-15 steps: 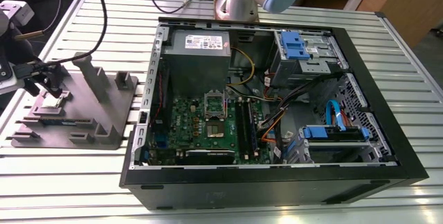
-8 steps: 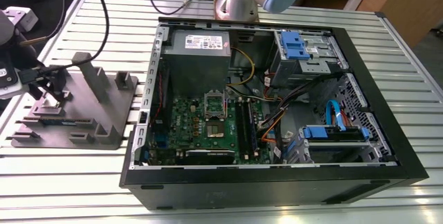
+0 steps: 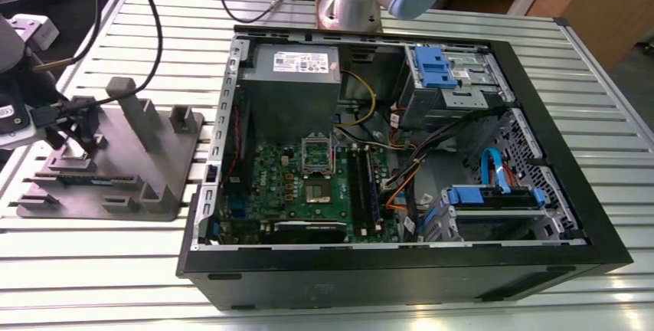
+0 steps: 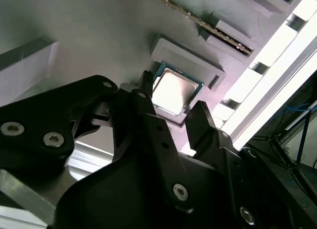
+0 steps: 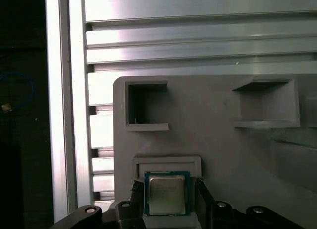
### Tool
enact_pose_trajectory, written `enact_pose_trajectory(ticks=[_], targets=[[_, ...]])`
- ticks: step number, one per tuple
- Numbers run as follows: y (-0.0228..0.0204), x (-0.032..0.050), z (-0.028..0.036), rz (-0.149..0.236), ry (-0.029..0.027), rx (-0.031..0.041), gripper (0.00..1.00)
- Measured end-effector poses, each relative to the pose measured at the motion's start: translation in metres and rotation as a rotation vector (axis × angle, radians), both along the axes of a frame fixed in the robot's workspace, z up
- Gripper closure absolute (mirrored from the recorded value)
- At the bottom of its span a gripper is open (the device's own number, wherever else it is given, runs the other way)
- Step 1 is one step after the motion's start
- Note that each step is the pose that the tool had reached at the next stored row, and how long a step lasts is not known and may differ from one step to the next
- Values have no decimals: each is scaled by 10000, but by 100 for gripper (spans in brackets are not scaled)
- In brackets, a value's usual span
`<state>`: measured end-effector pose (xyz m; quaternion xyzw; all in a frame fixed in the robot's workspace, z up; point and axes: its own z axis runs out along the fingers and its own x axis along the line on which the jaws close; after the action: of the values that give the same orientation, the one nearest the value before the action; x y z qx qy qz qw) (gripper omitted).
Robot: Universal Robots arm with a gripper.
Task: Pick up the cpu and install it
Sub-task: 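Pick up the cpu and move it towards the insertion slot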
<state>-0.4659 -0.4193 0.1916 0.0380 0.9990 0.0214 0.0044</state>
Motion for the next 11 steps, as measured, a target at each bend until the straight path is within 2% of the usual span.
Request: enact_pose_trajectory(ticks=[4,11], targets=[[-1,0,-20,0,40,-2,47],[-1,-1,-44,0,61,-5,47]])
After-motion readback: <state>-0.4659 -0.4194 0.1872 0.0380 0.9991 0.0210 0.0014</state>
